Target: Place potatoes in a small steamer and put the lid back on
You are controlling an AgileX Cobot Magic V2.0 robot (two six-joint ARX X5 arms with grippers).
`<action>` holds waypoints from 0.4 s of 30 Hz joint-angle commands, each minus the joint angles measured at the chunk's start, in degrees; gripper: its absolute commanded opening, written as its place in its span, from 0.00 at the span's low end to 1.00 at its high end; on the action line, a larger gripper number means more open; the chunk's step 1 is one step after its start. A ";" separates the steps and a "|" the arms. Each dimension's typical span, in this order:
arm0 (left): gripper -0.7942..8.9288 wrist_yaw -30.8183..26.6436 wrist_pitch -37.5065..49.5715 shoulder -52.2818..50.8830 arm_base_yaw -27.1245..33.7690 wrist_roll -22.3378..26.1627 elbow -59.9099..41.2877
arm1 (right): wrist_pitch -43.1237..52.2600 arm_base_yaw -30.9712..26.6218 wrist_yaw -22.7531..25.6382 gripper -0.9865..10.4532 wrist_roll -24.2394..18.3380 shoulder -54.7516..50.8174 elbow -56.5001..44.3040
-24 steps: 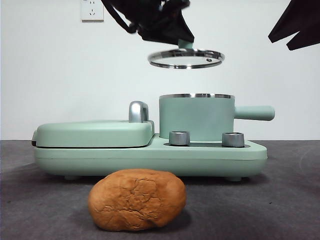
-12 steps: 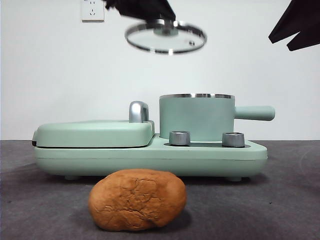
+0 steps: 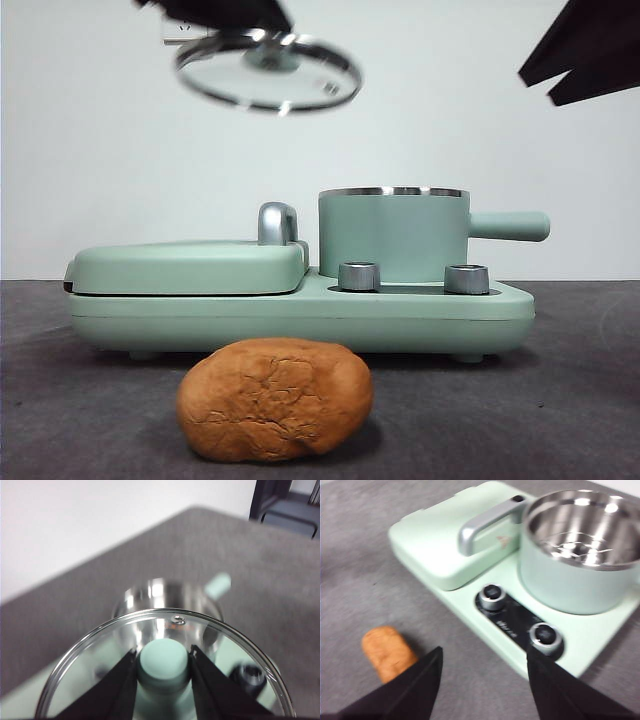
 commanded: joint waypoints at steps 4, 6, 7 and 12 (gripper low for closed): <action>0.10 -1.53 1.77 -9.42 2.16 -2.32 -7.23 | 0.33 6.86 -0.17 0.34 -2.27 4.72 0.92; 0.10 -1.53 1.49 -12.55 3.19 -2.99 -9.40 | 0.74 9.79 -0.04 0.34 -2.58 6.84 0.92; 0.10 -1.53 1.20 -13.75 3.67 -3.21 -10.08 | 1.07 11.02 0.02 0.34 -2.60 7.76 0.92; 0.10 -1.53 -2.49 -18.29 6.03 -3.37 -10.97 | 3.89 16.98 0.11 0.38 -3.69 13.38 0.92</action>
